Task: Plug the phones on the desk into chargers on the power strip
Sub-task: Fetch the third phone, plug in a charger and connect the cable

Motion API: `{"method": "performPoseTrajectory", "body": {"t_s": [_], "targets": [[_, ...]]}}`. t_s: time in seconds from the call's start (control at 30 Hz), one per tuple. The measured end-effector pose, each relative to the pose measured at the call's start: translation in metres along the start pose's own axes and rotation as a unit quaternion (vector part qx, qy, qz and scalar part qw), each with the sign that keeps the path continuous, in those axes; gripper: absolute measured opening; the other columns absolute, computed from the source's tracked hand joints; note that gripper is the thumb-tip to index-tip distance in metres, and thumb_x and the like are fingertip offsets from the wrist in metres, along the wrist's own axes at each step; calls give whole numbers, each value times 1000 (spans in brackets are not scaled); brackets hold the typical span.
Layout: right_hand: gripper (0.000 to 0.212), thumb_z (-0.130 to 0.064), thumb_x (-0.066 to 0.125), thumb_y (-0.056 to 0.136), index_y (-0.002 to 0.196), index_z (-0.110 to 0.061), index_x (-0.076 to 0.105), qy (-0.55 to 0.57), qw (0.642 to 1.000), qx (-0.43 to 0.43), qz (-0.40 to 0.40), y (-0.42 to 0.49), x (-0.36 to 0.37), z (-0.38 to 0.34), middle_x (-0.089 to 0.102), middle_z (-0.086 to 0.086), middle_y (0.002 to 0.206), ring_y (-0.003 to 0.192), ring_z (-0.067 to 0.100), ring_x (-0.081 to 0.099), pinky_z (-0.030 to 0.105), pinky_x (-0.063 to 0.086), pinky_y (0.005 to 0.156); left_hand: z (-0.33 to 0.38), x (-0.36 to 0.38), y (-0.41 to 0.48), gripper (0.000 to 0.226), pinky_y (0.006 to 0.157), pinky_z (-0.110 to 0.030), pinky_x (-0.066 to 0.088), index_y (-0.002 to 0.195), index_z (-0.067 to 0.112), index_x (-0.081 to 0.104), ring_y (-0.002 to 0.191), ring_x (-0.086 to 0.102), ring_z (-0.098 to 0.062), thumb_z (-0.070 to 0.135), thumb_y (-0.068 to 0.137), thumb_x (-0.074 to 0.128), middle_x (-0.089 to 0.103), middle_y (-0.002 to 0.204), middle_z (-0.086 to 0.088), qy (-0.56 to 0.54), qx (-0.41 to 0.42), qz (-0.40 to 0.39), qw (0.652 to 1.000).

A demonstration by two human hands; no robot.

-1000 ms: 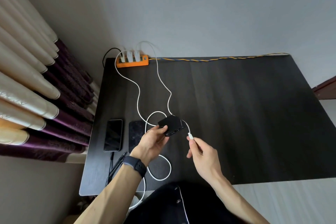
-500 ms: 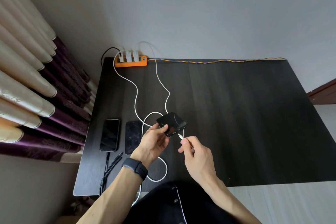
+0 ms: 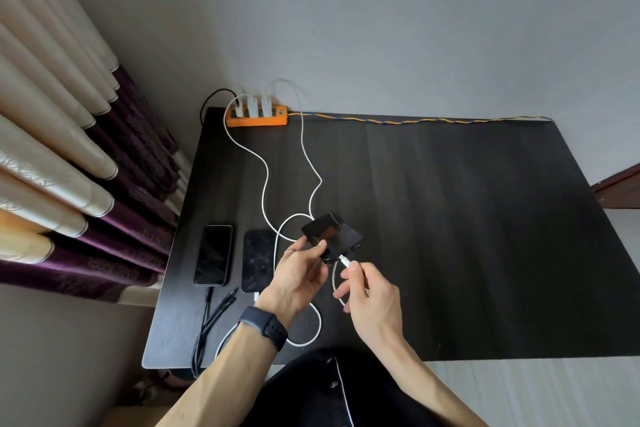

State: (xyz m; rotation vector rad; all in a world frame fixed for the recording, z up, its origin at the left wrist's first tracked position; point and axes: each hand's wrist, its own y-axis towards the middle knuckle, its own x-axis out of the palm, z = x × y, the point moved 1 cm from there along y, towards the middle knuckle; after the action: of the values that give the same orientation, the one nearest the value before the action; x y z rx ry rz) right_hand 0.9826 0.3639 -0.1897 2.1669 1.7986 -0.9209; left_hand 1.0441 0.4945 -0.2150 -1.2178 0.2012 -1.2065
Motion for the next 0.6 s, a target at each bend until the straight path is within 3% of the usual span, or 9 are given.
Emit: {"method": "performPoseTrajectory", "body": {"t_s": [0.13, 0.37, 0.6], "targets": [[29, -31, 45, 105, 89, -21, 67, 25, 1000, 6, 15, 0, -1, -6, 71, -12, 60, 52, 5, 66, 12, 49, 54, 3, 3, -1, 53, 60, -24, 50, 129, 23, 54, 67, 68, -10, 4, 83, 74, 75, 85, -1, -7, 3, -3, 1000], [29, -32, 46, 104, 86, -21, 67, 16, 999, 22, 33, 5, -7, -5, 68, -12, 56, 53, 5, 66, 13, 50, 53, 4, 8, -2, 56, 56, -23, 52, 130, 25, 56, 73, 65, -11, 3, 82, 74, 74, 95, -3, -7, 13, -8, 1000], [33, -40, 44, 103, 81, -25, 64, -27, 998, 43, 37, 7, -6, -5, 69, -18, 56, 55, 6, 66, 36, 58, 70, 0, 15, -4, 58, 67, -27, 48, 129, 32, 53, 76, 67, -14, 2, 83, 73, 76, 93, -1, 14, 76, 5, 997]]}}
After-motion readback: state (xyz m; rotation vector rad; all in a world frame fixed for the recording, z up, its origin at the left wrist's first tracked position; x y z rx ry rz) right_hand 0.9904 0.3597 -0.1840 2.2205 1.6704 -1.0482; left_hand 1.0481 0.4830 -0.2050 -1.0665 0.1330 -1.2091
